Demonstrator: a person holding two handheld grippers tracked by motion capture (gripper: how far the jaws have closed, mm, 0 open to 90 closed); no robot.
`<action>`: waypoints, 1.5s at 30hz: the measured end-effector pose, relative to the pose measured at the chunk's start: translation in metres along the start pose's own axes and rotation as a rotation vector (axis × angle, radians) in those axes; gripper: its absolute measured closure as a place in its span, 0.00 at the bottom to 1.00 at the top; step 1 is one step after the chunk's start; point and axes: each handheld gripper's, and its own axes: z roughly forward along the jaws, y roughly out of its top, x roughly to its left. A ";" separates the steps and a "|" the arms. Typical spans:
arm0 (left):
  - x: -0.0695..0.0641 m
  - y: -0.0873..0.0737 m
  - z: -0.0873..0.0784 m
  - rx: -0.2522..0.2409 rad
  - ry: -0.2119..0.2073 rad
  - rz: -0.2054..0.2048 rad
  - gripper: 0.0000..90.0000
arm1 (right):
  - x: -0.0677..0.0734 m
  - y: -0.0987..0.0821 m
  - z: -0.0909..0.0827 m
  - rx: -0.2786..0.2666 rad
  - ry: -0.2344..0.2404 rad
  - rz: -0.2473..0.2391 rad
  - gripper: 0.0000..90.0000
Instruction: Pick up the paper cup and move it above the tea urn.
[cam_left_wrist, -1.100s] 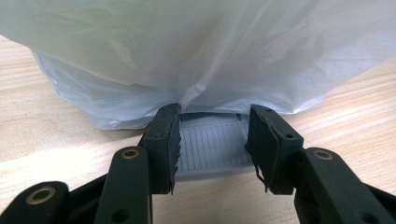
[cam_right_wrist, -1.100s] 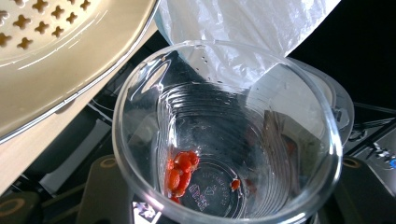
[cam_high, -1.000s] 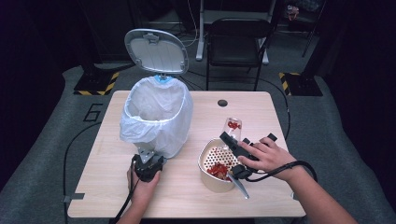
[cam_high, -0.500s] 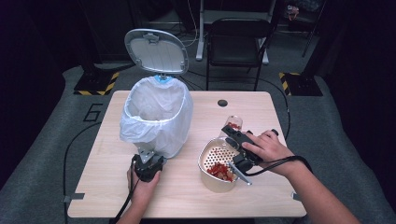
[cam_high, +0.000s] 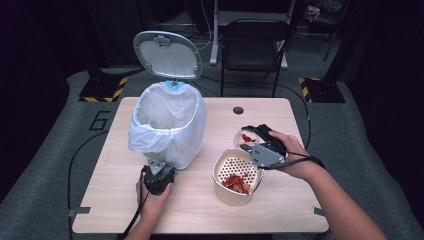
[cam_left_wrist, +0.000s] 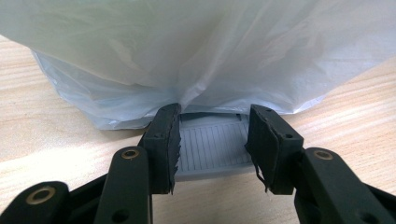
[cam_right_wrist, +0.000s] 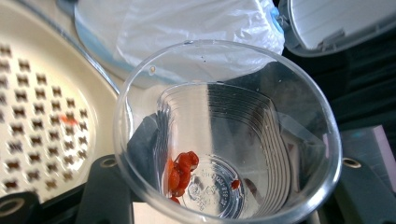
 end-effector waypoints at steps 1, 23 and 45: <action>0.000 0.000 0.000 0.000 0.000 0.001 0.60 | -0.004 -0.001 0.000 -0.008 0.006 0.028 0.47; 0.000 0.000 0.000 0.005 0.001 0.006 0.60 | -0.043 -0.014 -0.007 -0.100 0.210 0.591 0.47; 0.000 0.000 0.000 0.002 -0.001 0.002 0.60 | -0.066 -0.023 -0.002 -0.100 0.398 0.985 0.47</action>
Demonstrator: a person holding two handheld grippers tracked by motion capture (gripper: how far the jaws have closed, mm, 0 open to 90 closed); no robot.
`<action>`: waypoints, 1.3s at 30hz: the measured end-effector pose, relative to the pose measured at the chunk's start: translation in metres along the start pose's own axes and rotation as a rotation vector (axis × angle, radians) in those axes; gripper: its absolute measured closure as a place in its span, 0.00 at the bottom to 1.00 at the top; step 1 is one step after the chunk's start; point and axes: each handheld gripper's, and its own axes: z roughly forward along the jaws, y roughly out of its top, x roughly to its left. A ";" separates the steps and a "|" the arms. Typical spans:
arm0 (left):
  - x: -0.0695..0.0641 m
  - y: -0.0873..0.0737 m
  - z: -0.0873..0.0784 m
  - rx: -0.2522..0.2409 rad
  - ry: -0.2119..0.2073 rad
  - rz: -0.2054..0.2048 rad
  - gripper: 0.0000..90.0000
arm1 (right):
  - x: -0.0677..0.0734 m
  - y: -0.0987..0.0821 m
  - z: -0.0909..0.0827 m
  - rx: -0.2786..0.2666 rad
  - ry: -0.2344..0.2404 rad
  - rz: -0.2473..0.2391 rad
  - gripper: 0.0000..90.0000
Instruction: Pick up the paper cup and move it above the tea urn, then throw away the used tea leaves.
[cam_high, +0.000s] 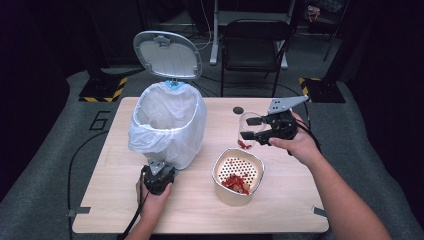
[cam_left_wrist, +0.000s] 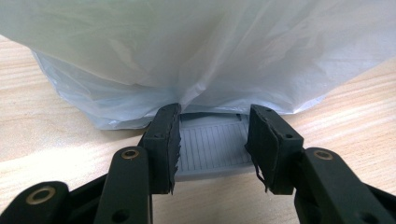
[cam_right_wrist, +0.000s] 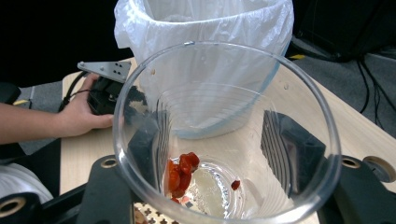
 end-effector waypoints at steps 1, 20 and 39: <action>0.000 0.000 0.000 0.000 0.000 0.000 0.60 | 0.001 0.004 -0.002 -0.001 0.001 0.007 0.47; 0.000 0.000 0.000 0.004 0.001 0.004 0.60 | 0.013 0.053 -0.004 0.023 -0.024 0.014 0.47; 0.002 0.001 -0.001 0.007 0.018 0.039 0.60 | 0.016 0.102 0.024 0.024 -0.015 -0.021 0.47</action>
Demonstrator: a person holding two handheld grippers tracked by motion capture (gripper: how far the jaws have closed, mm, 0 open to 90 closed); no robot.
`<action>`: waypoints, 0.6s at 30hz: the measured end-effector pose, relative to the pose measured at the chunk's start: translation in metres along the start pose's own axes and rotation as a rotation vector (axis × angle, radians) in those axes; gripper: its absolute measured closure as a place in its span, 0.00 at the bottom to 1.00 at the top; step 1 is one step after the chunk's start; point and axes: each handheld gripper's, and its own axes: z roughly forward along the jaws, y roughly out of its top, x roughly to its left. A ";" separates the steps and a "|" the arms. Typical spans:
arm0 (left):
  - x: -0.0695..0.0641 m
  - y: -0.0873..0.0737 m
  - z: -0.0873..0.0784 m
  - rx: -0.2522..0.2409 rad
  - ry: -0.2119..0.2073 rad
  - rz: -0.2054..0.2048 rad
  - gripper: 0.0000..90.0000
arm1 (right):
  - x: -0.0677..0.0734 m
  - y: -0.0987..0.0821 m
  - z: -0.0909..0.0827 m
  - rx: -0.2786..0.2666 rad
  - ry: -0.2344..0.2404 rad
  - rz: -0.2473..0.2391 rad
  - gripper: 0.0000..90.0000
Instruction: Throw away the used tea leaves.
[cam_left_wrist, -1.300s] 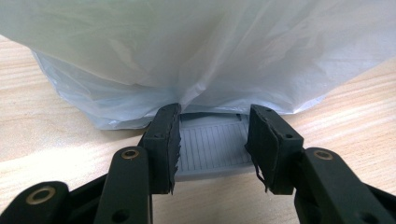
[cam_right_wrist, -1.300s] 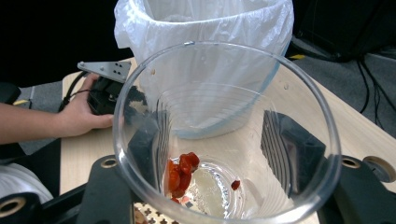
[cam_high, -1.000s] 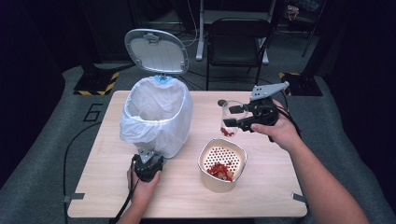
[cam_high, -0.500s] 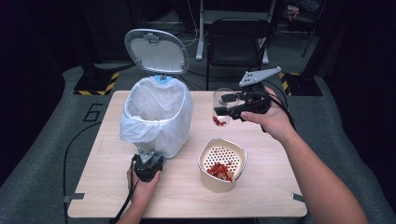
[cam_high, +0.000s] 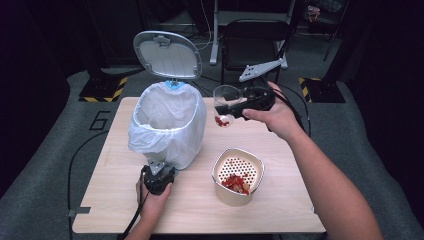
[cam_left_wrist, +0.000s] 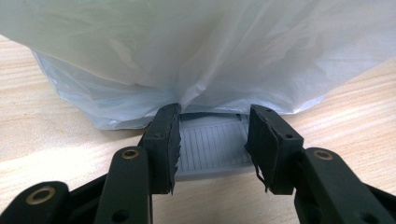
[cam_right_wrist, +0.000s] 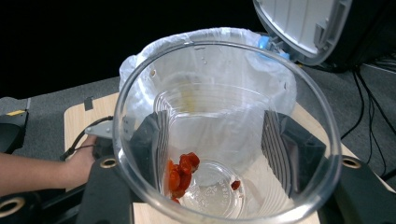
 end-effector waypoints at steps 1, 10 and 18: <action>0.000 0.000 0.000 -0.001 0.000 -0.002 0.60 | 0.000 0.002 0.002 -0.001 0.001 -0.001 0.47; 0.000 0.001 -0.001 0.017 -0.007 0.001 0.60 | 0.005 0.023 0.027 0.009 0.042 -0.047 0.47; 0.000 0.001 -0.001 0.017 -0.011 -0.001 0.60 | 0.007 0.043 0.050 0.007 0.066 -0.060 0.47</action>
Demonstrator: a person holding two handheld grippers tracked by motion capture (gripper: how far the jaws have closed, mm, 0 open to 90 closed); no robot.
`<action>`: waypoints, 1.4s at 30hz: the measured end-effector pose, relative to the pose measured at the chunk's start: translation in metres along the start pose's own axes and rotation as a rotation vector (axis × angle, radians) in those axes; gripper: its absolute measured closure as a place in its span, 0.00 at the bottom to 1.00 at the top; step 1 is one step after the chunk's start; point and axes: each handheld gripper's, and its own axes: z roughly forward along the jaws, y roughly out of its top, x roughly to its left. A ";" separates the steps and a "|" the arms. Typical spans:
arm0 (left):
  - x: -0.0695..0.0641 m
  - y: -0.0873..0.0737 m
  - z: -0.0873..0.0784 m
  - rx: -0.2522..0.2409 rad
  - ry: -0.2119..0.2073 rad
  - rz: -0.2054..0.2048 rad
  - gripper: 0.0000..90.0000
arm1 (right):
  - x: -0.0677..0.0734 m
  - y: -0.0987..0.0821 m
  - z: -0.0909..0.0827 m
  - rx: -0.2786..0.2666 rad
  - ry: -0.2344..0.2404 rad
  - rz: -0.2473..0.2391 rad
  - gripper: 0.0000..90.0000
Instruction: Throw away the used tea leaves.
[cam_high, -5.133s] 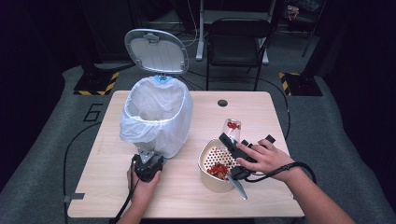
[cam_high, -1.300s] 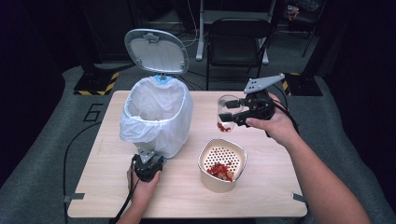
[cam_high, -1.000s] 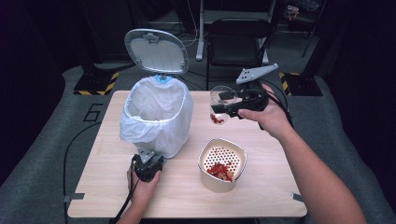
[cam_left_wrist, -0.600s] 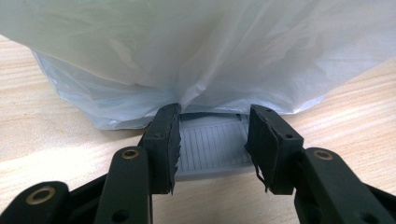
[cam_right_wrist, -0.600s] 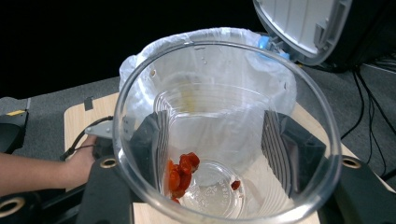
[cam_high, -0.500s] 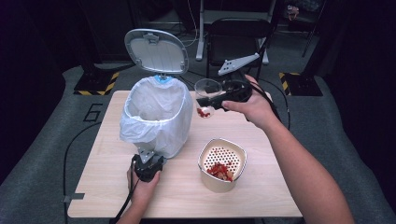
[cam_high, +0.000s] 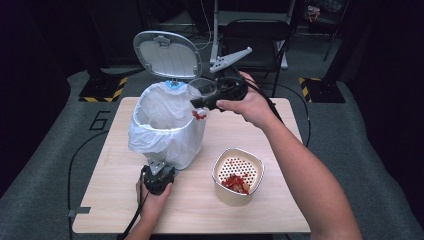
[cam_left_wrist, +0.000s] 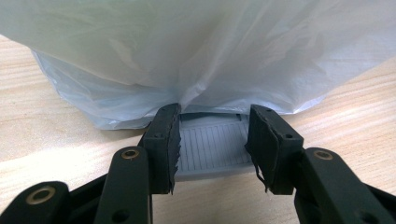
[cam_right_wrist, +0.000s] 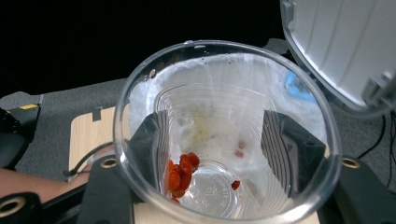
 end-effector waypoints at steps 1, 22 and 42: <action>0.000 0.000 0.000 -0.003 0.004 0.002 0.60 | -0.001 0.003 0.004 -0.001 0.003 0.001 0.47; 0.000 0.000 0.000 0.000 0.005 0.005 0.60 | -0.009 0.022 0.061 0.006 -0.012 -0.006 0.46; 0.000 0.000 0.000 -0.003 0.006 0.003 0.60 | -0.008 0.012 0.112 0.015 -0.003 0.003 0.45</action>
